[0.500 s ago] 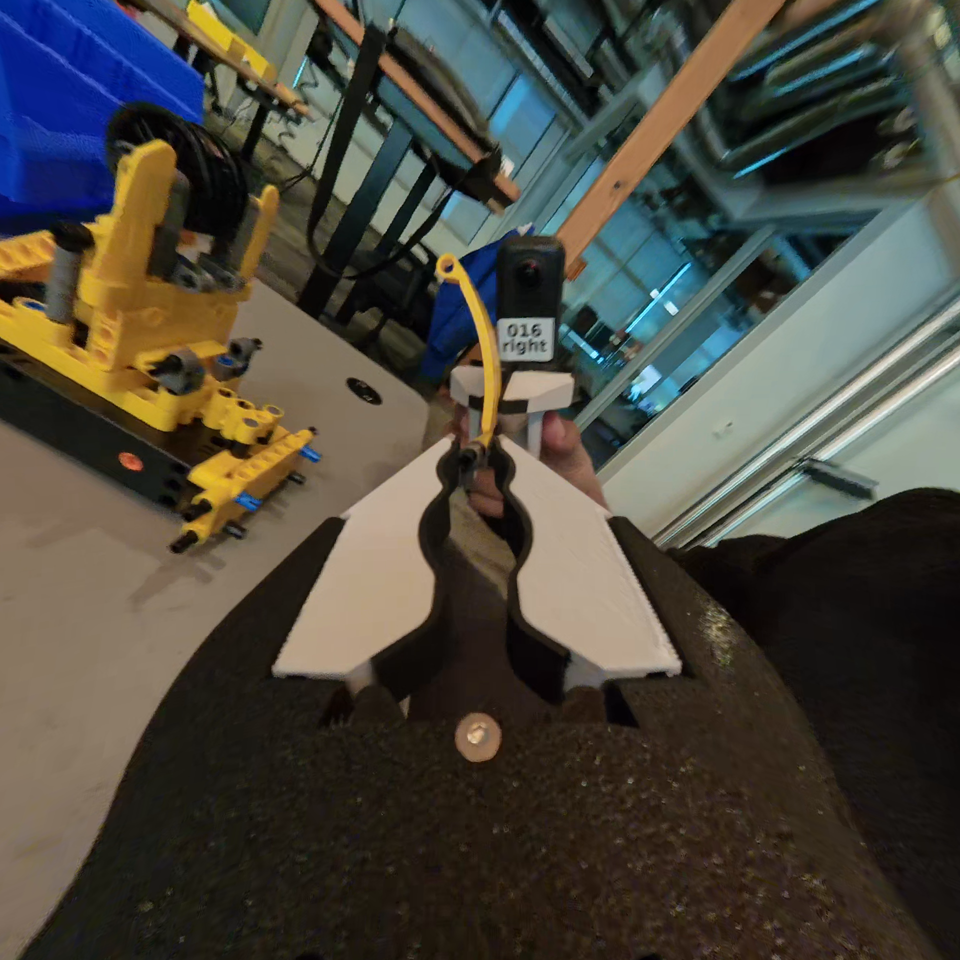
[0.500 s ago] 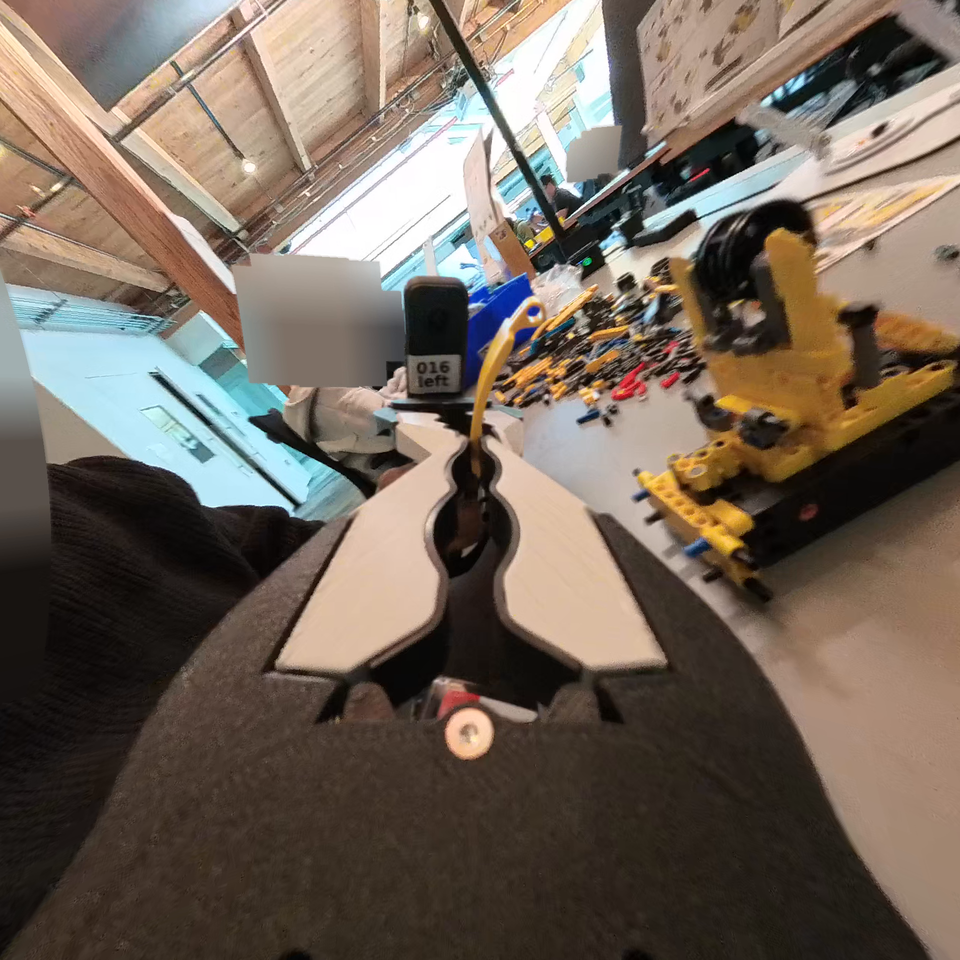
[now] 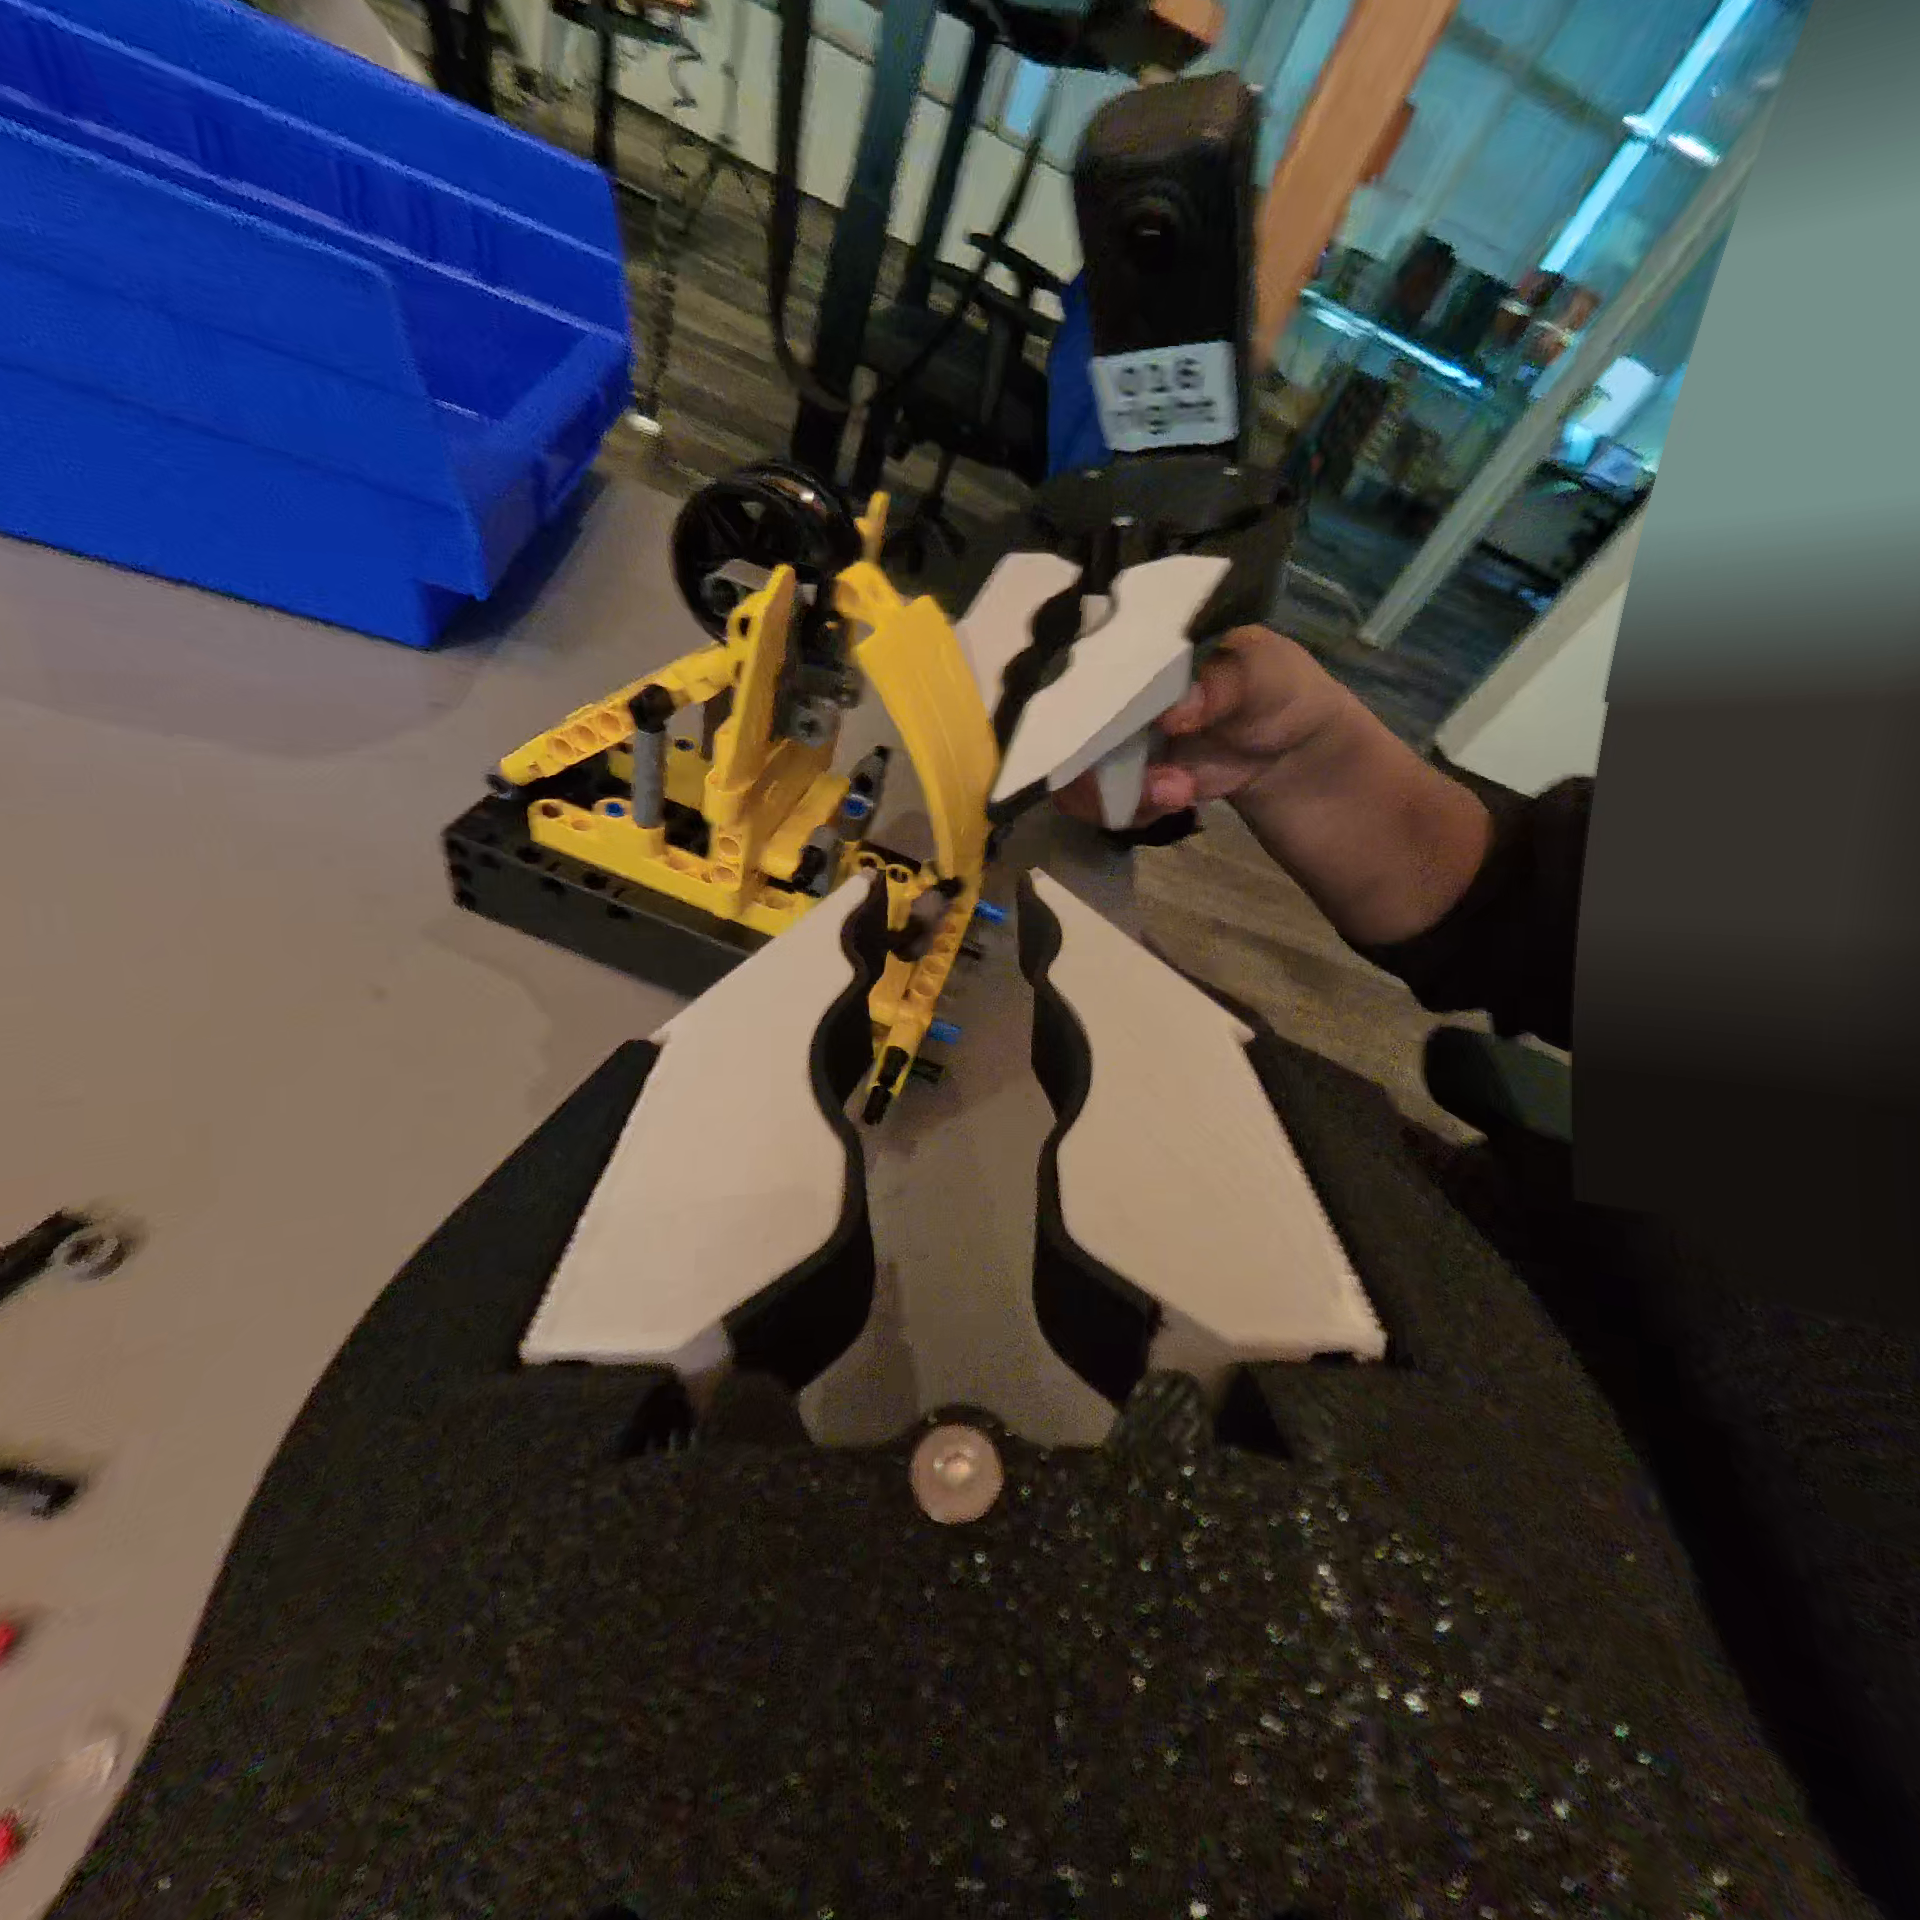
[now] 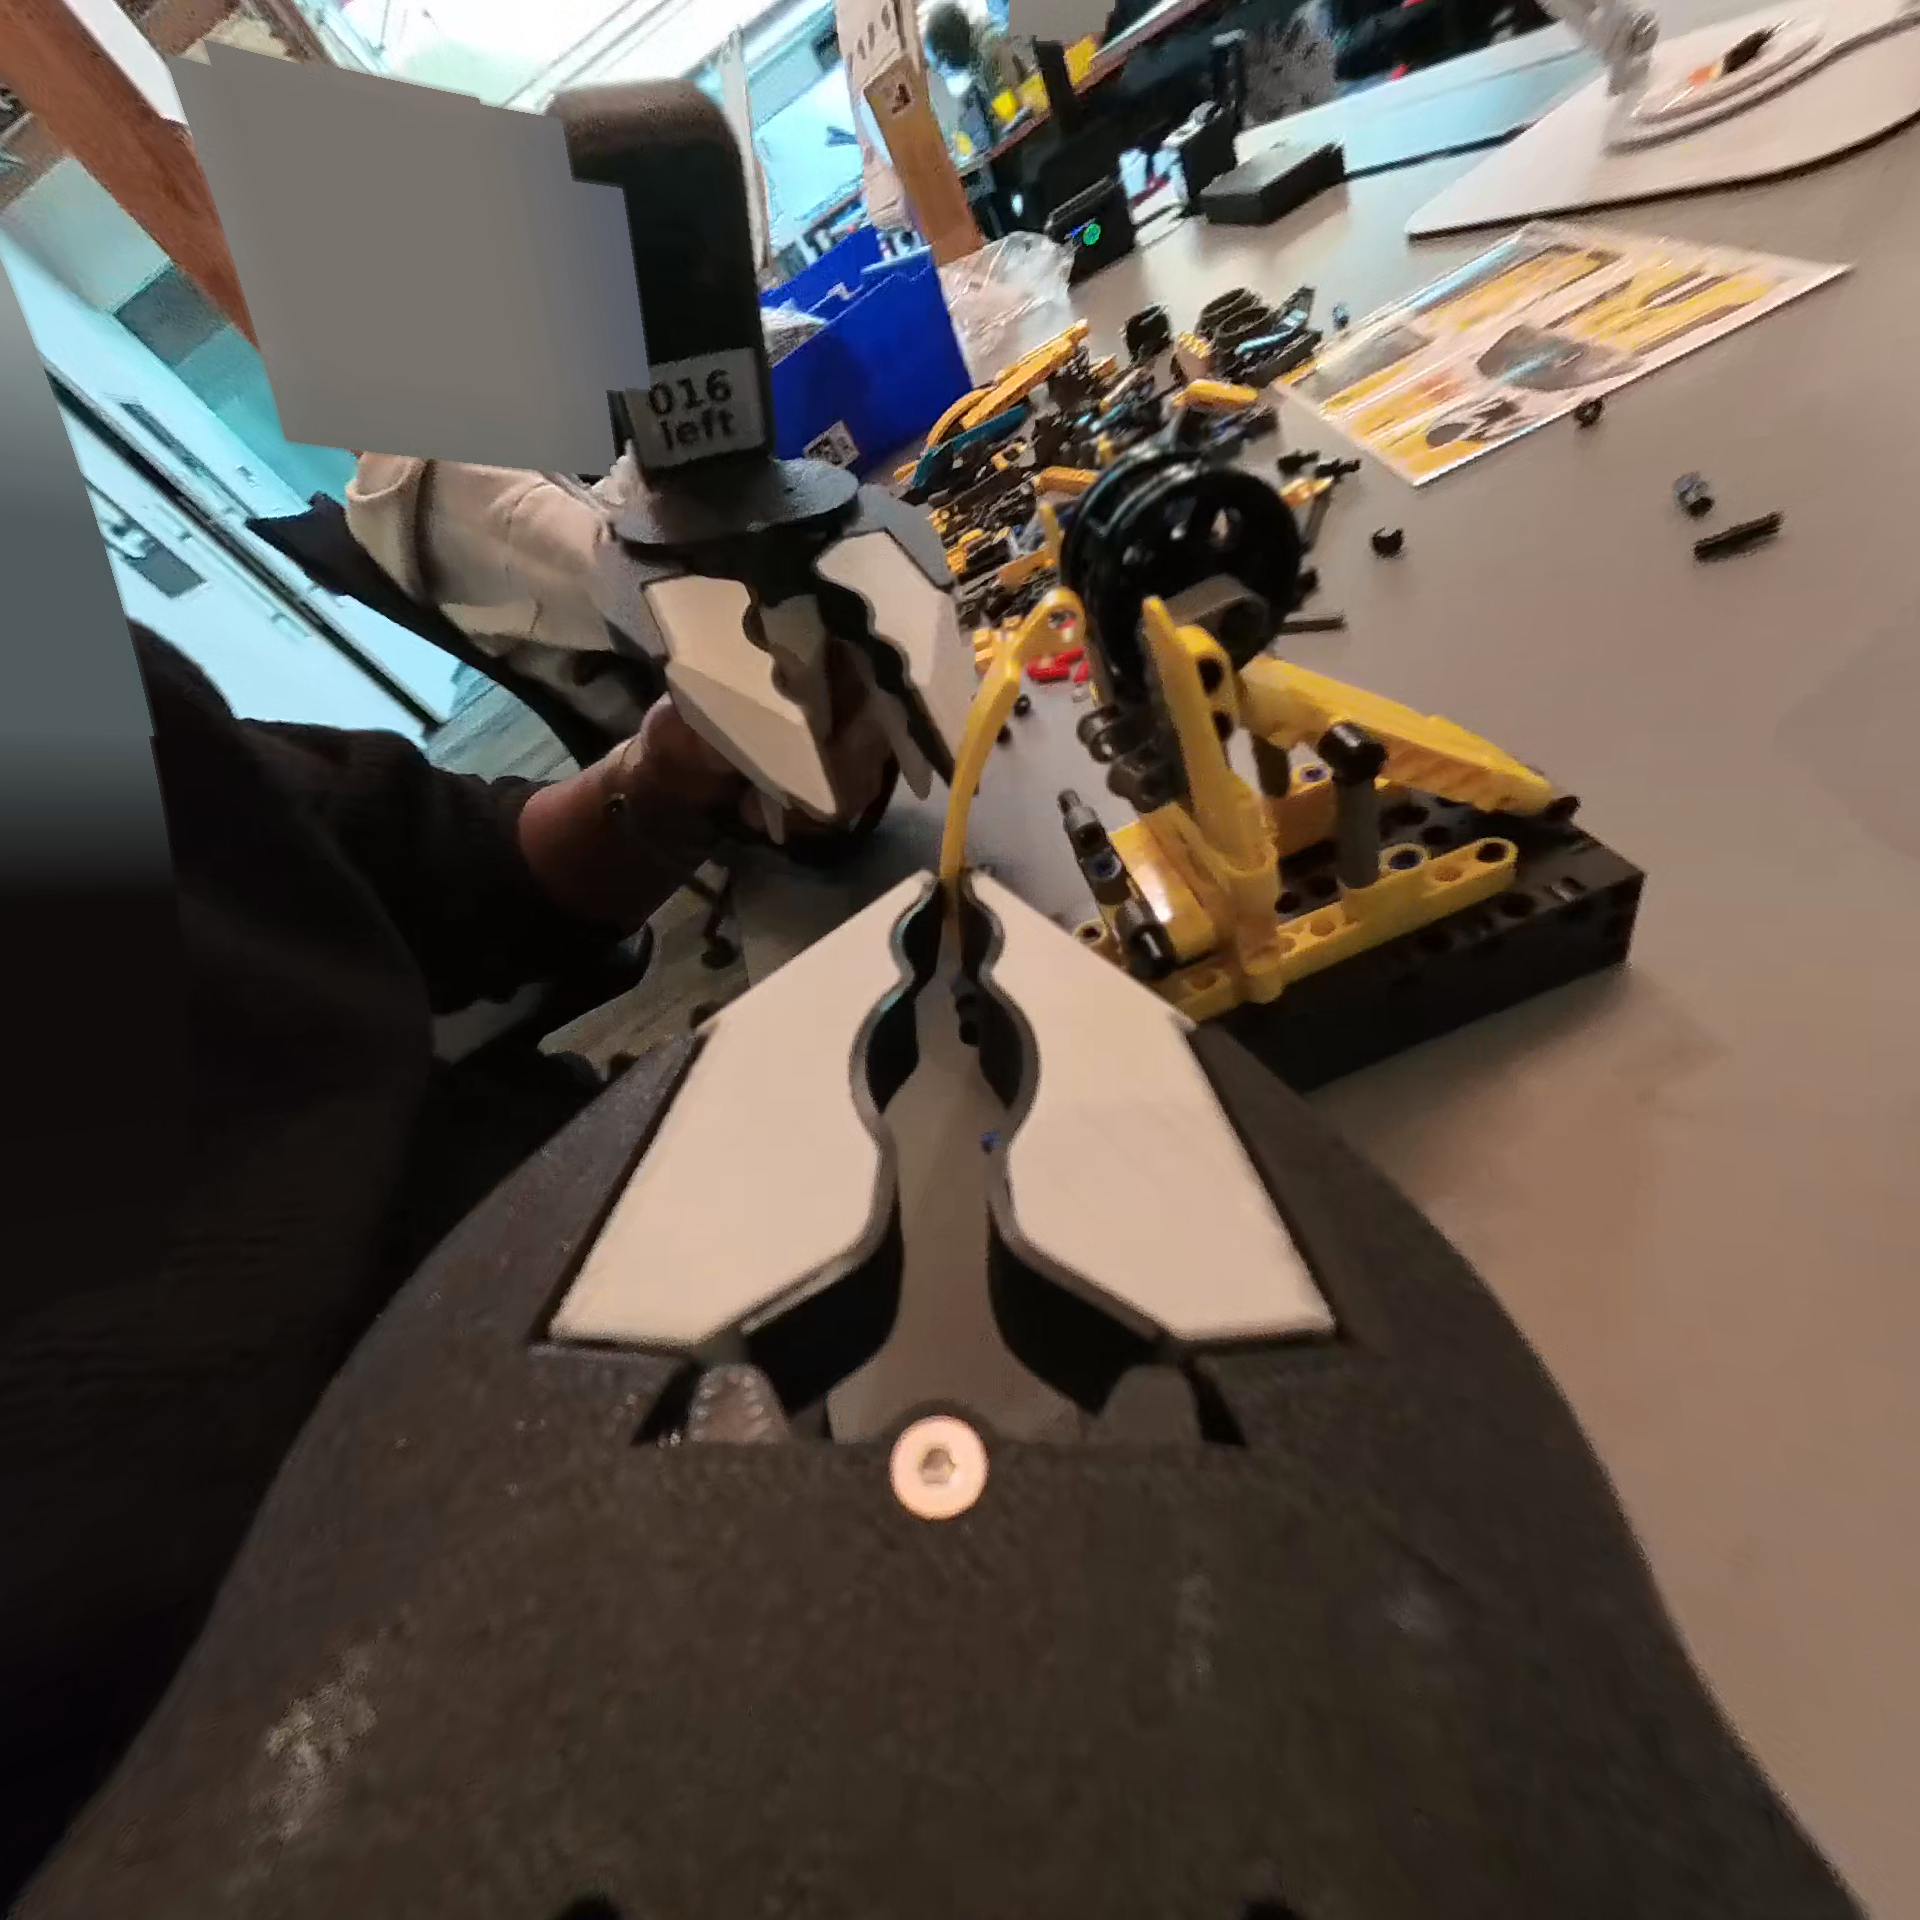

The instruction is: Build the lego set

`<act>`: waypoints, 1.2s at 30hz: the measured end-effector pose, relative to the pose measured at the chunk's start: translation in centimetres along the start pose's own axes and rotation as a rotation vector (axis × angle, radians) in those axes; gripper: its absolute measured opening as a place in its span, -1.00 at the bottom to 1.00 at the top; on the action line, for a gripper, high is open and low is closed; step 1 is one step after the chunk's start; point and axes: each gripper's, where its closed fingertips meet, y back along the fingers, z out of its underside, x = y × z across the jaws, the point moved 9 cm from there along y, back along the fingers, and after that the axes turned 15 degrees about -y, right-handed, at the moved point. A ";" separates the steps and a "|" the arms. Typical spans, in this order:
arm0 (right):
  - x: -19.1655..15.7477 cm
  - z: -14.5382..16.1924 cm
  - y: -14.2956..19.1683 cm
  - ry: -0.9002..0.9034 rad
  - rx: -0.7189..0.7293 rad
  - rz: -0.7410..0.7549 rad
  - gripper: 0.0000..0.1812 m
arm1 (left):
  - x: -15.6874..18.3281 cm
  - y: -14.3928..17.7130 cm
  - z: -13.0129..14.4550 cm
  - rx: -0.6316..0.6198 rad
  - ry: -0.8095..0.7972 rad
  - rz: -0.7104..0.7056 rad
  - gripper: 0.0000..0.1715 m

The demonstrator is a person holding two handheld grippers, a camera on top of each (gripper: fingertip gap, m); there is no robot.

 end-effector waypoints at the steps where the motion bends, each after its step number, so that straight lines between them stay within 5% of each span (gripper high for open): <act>1: 0.2 0.1 0.0 -0.006 -0.012 -0.013 -0.98 | 0.0 -0.2 0.0 0.004 0.007 0.046 -0.72; 13: 0.5 0.2 0.4 0.027 -0.021 -0.018 -0.98 | -0.6 -1.6 0.4 -0.064 0.056 0.094 -0.72; 22: -0.1 0.6 0.0 0.092 -0.055 0.004 -0.98 | 0.1 -2.2 0.3 -0.133 -0.082 0.031 -0.91; 36: 0.7 0.4 -0.2 0.011 -0.073 0.003 -0.97 | -0.3 -2.0 0.8 -0.218 -0.128 0.068 -0.87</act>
